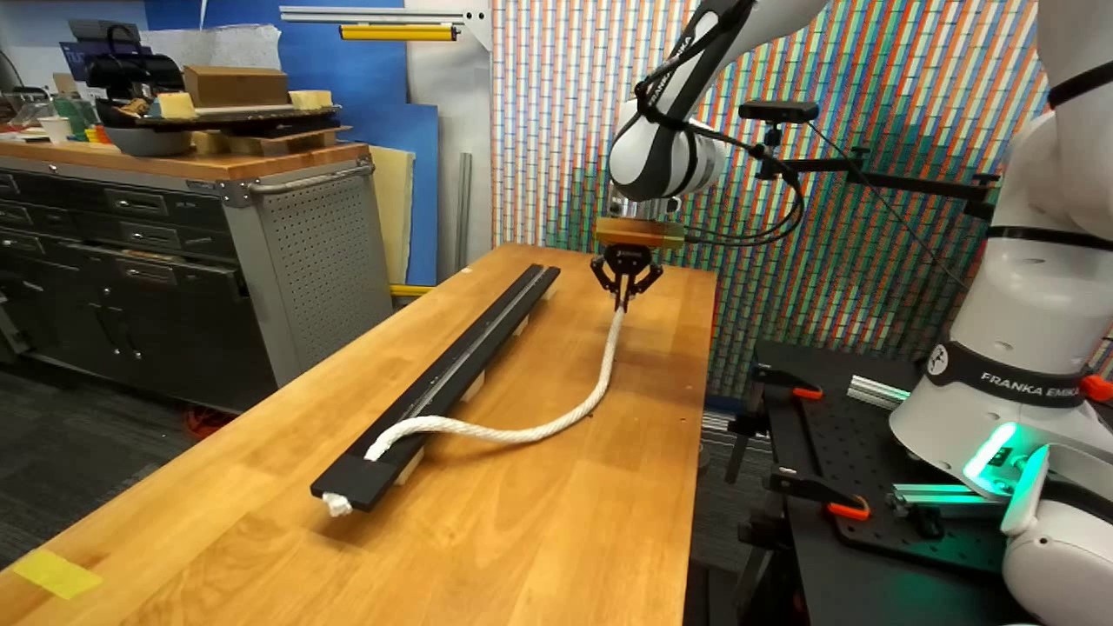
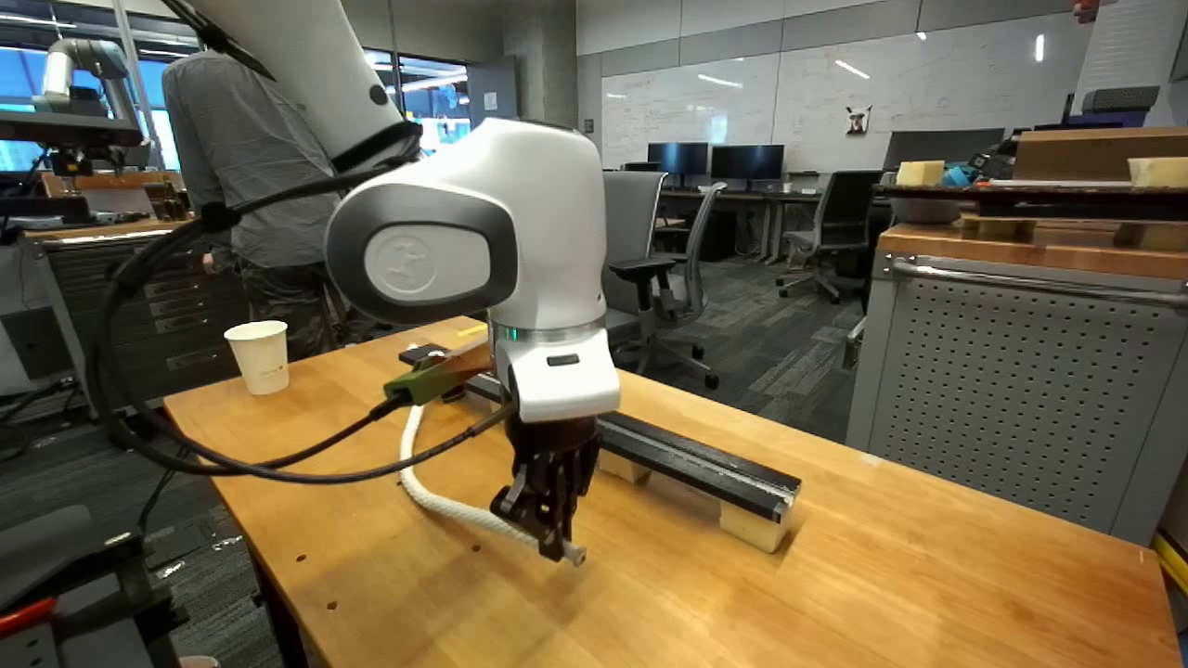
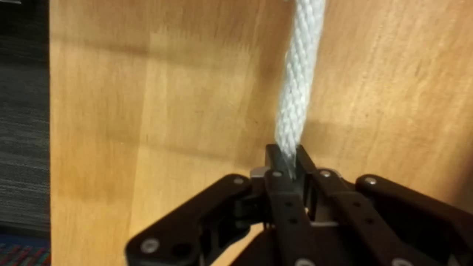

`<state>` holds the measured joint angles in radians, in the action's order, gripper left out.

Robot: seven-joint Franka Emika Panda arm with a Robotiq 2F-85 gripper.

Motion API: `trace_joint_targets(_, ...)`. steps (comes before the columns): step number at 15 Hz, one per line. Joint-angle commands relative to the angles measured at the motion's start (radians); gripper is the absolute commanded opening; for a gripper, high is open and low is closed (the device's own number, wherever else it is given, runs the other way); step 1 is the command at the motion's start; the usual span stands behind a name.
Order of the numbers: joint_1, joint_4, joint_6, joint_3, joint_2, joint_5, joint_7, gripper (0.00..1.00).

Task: Straighten the white string on the black object

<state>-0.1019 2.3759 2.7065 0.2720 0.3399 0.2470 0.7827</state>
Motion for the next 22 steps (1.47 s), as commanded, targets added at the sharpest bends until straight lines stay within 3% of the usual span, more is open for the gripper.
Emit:
trace_joint_targets(1,0.068,0.028,0.041,0.058,-0.111,-0.107,0.100,0.03)
trace_joint_targets(6,0.102,0.006,0.067,0.083,-0.216,-0.293,0.267,0.03)
trace_joint_targets(11,0.082,-0.029,0.063,0.033,-0.305,-0.485,0.456,0.03)
trace_joint_targets(14,0.063,-0.055,0.063,-0.012,-0.332,-0.557,0.548,0.03)
trace_joint_targets(15,0.101,-0.063,0.065,0.016,-0.337,-0.577,0.580,0.03)
trace_joint_targets(22,0.102,-0.169,0.088,0.011,-0.316,-0.712,0.833,0.03)
